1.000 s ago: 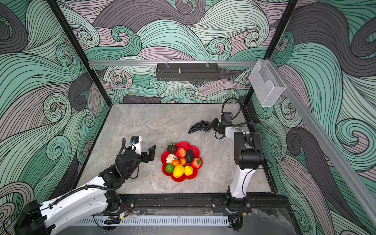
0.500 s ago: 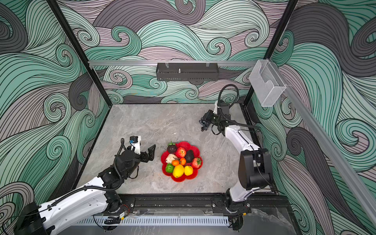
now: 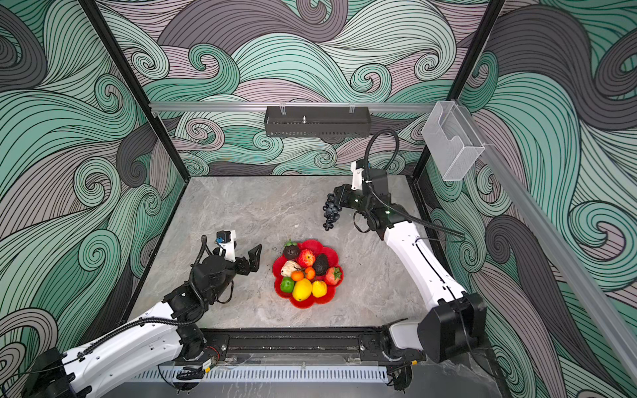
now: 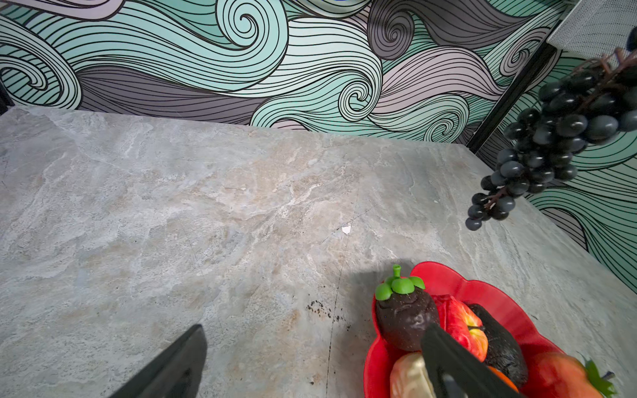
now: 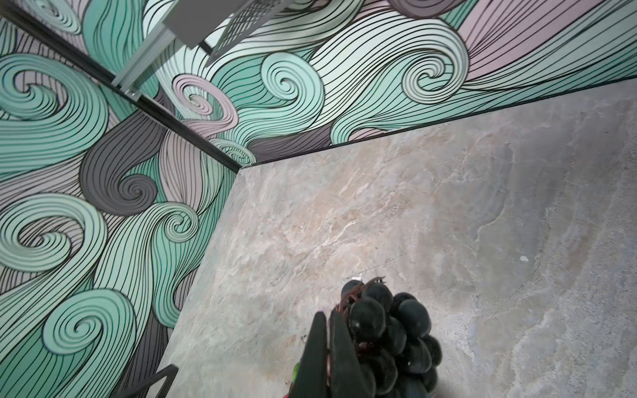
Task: Place and organize the fake fruits in the fruit bowl
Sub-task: 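Lift the grapes with the right gripper and carry them over the bowl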
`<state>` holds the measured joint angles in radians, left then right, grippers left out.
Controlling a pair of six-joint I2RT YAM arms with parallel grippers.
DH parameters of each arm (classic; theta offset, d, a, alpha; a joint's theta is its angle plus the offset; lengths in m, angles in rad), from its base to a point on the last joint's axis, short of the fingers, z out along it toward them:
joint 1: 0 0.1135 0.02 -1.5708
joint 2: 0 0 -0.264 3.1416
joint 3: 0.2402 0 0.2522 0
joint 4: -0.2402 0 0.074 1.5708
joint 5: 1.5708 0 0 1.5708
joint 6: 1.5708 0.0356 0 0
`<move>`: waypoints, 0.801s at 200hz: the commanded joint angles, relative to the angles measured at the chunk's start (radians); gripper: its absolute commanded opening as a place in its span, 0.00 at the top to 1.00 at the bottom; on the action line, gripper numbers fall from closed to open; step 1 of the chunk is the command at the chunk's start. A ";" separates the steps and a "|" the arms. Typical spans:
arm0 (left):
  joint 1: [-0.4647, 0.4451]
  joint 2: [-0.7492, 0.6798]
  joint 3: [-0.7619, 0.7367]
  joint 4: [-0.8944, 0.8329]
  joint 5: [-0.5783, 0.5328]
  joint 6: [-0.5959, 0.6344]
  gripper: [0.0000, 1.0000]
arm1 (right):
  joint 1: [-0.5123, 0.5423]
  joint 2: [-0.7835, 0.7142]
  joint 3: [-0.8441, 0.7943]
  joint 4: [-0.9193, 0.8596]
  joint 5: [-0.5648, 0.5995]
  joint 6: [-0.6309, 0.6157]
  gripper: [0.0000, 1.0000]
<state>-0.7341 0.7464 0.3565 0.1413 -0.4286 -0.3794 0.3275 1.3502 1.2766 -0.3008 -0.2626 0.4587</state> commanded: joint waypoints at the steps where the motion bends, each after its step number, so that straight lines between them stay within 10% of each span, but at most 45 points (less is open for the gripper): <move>1: 0.013 -0.014 -0.002 -0.002 0.008 -0.019 0.01 | 0.055 -0.032 0.042 -0.053 0.027 -0.046 1.00; 160: 0.043 -0.028 -0.014 -0.002 0.033 -0.040 0.01 | 0.260 0.016 -0.075 -0.064 0.044 -0.026 1.00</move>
<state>-0.7025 0.7288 0.3473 0.1413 -0.4065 -0.4049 0.5755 1.3746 1.2259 -0.3782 -0.2340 0.4271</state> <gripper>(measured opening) 0.987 0.048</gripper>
